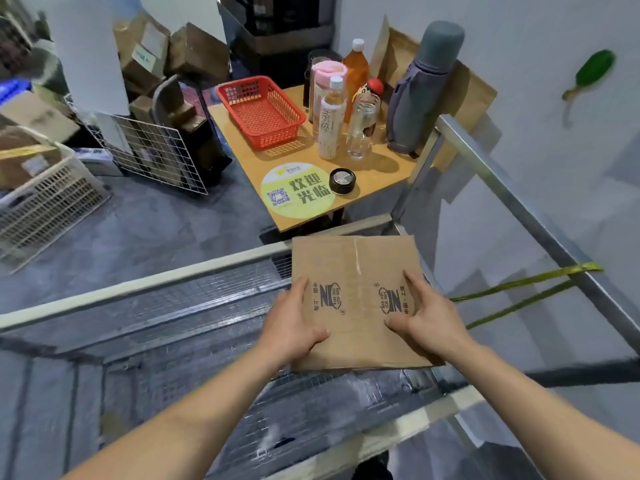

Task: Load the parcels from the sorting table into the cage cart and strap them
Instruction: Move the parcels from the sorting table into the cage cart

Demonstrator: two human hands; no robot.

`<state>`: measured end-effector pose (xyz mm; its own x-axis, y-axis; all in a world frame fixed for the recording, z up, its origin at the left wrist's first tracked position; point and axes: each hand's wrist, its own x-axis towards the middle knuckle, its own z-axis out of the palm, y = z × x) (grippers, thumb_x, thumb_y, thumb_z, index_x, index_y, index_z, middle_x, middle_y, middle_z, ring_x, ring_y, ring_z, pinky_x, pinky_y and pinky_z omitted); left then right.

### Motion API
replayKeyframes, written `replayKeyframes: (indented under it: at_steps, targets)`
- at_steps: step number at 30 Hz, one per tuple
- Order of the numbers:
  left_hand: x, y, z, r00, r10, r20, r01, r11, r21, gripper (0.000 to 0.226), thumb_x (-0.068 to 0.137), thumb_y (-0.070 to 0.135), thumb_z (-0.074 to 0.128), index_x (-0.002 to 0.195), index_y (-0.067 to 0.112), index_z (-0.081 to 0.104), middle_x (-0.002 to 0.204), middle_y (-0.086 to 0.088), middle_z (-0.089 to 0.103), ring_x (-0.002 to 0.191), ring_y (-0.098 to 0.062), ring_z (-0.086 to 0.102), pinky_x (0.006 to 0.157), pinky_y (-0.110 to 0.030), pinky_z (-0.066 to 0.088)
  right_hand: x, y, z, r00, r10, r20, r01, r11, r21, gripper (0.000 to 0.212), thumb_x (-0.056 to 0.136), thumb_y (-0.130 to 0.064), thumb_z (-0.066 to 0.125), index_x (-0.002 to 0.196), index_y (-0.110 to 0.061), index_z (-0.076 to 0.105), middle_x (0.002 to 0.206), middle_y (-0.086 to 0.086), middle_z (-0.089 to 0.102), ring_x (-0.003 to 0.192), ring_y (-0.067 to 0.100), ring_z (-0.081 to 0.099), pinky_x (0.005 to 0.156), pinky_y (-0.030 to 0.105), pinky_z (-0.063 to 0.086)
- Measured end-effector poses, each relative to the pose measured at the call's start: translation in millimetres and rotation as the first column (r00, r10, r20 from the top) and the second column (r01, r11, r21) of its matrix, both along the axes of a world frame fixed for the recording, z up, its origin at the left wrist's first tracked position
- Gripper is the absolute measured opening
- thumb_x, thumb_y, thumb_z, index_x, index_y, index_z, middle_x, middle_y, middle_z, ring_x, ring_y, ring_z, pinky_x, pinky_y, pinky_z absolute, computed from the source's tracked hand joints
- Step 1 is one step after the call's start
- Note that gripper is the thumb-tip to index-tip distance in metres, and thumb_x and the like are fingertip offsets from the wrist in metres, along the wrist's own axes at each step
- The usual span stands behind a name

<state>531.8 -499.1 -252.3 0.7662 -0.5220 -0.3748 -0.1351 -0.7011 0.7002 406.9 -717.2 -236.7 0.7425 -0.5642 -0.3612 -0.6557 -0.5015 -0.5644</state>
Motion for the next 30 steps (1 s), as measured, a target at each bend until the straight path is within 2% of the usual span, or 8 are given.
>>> replayKeyframes:
  at_steps: [4, 7, 10, 13, 18, 25, 28, 30]
  targets:
    - [-8, 0, -31, 0.998, 0.061, -0.025, -0.06, 0.996, 0.065, 0.108, 0.066, 0.033, 0.087, 0.154, 0.023, 0.026, 0.146, -0.003, 0.029, 0.132, -0.019, 0.039, 0.113, -0.024, 0.027, 7, -5, -45, 0.997, 0.071, -0.029, -0.07, 0.997, 0.045, 0.095, 0.068, -0.041, 0.081, 0.151, -0.04, 0.033, 0.132, 0.003, 0.043, 0.105, 0.014, 0.044, 0.092, 0.027, 0.036]
    - [-13, -2, -55, 0.994, 0.103, -0.025, -0.1, 0.991, 0.085, 0.105, 0.067, 0.028, 0.088, 0.153, 0.023, 0.028, 0.149, -0.001, 0.022, 0.133, -0.018, 0.037, 0.114, -0.023, 0.027, 12, -10, -73, 0.99, 0.139, -0.038, -0.136, 0.988, 0.069, 0.095, 0.069, -0.033, 0.084, 0.15, -0.039, 0.035, 0.137, 0.0, 0.032, 0.107, 0.012, 0.041, 0.094, 0.022, 0.033]
    - [-13, -5, -81, 0.989, 0.142, -0.041, -0.138, 0.987, 0.086, 0.103, 0.068, 0.024, 0.088, 0.153, 0.023, 0.028, 0.152, 0.004, 0.017, 0.137, -0.017, 0.033, 0.114, -0.026, 0.03, 18, -13, -103, 0.975, 0.214, -0.056, -0.211, 0.976, 0.053, 0.096, 0.067, -0.034, 0.084, 0.149, -0.04, 0.034, 0.147, -0.003, 0.025, 0.121, 0.019, 0.045, 0.102, 0.028, 0.035]
    - [-9, -8, -112, 0.984, 0.166, -0.064, -0.158, 0.981, 0.108, 0.105, 0.069, 0.026, 0.088, 0.153, 0.027, 0.026, 0.155, 0.006, 0.013, 0.139, -0.019, 0.031, 0.113, -0.03, 0.032, 25, -17, -135, 0.968, 0.239, -0.075, -0.234, 0.969, 0.076, 0.095, 0.063, -0.038, 0.084, 0.144, -0.045, 0.034, 0.148, -0.005, 0.024, 0.12, 0.02, 0.047, 0.101, 0.035, 0.043]
    - [-5, -15, -168, 0.977, 0.186, -0.102, -0.168, 0.971, 0.168, 0.107, 0.066, 0.033, 0.089, 0.152, 0.032, 0.024, 0.155, 0.004, 0.012, 0.134, -0.021, 0.038, 0.11, -0.033, 0.037, 34, -24, -194, 0.959, 0.267, -0.092, -0.255, 0.959, 0.124, 0.096, 0.066, -0.033, 0.085, 0.146, -0.04, 0.033, 0.147, -0.008, 0.023, 0.118, 0.016, 0.044, 0.093, 0.028, 0.042]
    - [5, -33, -249, 0.98, 0.14, -0.141, -0.106, 0.968, 0.229, 0.107, 0.068, 0.033, 0.087, 0.153, 0.027, 0.021, 0.159, -0.005, 0.007, 0.129, -0.027, 0.047, 0.108, -0.035, 0.04, 52, -42, -277, 0.938, 0.303, -0.171, -0.29, 0.952, 0.097, 0.097, 0.068, -0.028, 0.083, 0.149, -0.037, 0.031, 0.149, -0.003, 0.024, 0.106, 0.011, 0.042, 0.083, 0.022, 0.038]
    - [14, -48, -287, 0.982, 0.123, -0.145, -0.089, 0.971, 0.221, 0.104, 0.068, 0.028, 0.088, 0.151, 0.025, 0.026, 0.155, -0.006, 0.015, 0.127, -0.026, 0.048, 0.107, -0.032, 0.039, 65, -57, -313, 0.931, 0.31, -0.194, -0.301, 0.951, 0.077, 0.097, 0.067, -0.027, 0.083, 0.148, -0.039, 0.031, 0.151, 0.0, 0.023, 0.102, 0.014, 0.05, 0.074, 0.019, 0.043]
    - [22, -60, -313, 0.982, 0.121, -0.147, -0.089, 0.975, 0.204, 0.101, 0.067, 0.024, 0.088, 0.149, 0.026, 0.029, 0.15, -0.005, 0.02, 0.123, -0.025, 0.049, 0.105, -0.031, 0.04, 73, -68, -338, 0.933, 0.294, -0.206, -0.284, 0.956, 0.081, 0.098, 0.065, -0.025, 0.083, 0.146, -0.04, 0.031, 0.15, 0.001, 0.022, 0.106, 0.019, 0.054, 0.08, 0.026, 0.05]
